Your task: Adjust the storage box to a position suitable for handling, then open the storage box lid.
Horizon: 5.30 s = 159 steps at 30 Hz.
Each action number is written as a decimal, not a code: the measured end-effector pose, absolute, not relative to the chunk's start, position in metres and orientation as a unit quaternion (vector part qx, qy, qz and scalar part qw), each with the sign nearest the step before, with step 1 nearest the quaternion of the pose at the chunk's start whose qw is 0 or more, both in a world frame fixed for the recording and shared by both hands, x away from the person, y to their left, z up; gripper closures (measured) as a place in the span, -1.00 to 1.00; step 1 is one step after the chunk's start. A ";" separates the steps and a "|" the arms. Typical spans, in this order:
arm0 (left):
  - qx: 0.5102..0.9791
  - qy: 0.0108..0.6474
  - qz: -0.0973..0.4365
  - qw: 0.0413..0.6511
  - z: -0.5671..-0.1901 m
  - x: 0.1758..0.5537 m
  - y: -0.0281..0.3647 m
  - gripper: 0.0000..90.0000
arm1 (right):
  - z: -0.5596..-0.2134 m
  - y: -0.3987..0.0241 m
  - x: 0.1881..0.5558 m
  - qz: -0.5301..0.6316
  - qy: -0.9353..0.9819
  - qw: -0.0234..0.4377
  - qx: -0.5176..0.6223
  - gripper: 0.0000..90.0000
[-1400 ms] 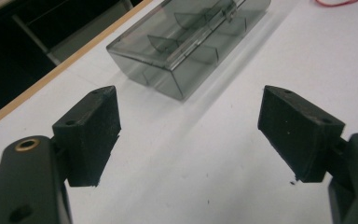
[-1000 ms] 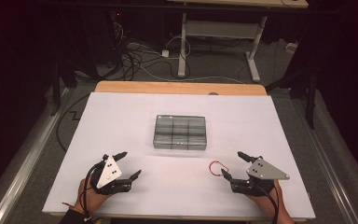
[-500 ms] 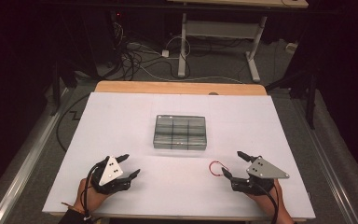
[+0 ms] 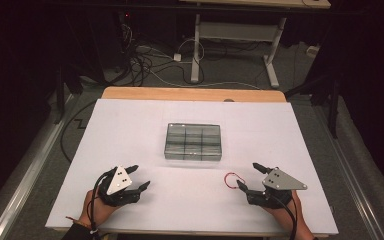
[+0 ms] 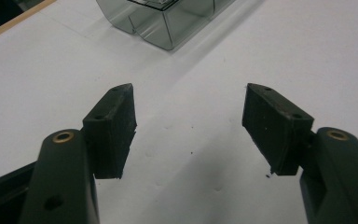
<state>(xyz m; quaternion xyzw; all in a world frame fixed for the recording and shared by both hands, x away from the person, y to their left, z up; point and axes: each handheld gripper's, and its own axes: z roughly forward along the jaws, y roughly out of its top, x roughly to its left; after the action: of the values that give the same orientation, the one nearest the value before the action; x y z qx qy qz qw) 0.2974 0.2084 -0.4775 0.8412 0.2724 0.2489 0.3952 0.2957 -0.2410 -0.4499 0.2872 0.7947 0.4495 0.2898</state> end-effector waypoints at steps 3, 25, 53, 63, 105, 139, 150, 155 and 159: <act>0.842 0.277 0.240 0.396 -0.478 0.297 0.209 -0.24 | -0.450 -0.240 0.297 0.445 0.798 0.291 0.285 -0.44; 0.848 0.286 0.217 0.391 -0.477 0.310 0.202 -0.29 | -0.452 -0.243 0.309 0.426 0.802 0.289 0.302 -0.37; 0.875 0.291 0.146 0.359 -0.480 0.401 0.144 -0.20 | -0.456 -0.194 0.392 0.388 0.855 0.198 0.282 0.16; 0.872 0.297 0.148 0.358 -0.482 0.405 0.143 -0.08 | -0.459 -0.187 0.395 0.383 0.861 0.187 0.278 0.39; 0.870 0.279 0.158 0.375 -0.470 0.396 0.151 0.24 | -0.452 -0.193 0.390 0.410 0.841 0.205 0.287 0.72; 0.841 0.266 0.217 0.418 -0.450 0.405 0.152 0.85 | -0.445 -0.183 0.391 0.405 0.808 0.348 0.250 0.62; 0.828 0.266 0.272 0.413 -0.430 0.412 0.153 0.33 | -0.429 -0.181 0.396 0.421 0.789 0.378 0.240 0.61; 0.825 0.249 0.287 0.419 -0.421 0.415 0.147 0.36 | -0.422 -0.180 0.398 0.426 0.783 0.389 0.232 0.71; 0.820 0.246 0.290 0.427 -0.415 0.415 0.143 0.47 | -0.419 -0.181 0.399 0.426 0.782 0.391 0.230 0.81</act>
<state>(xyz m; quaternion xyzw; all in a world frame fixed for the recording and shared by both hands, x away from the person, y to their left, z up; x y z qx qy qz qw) 0.4151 0.1428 -0.4152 0.8203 0.2464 0.2903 0.4267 0.3986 -0.1805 -0.4188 0.2301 0.7824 0.4262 0.3914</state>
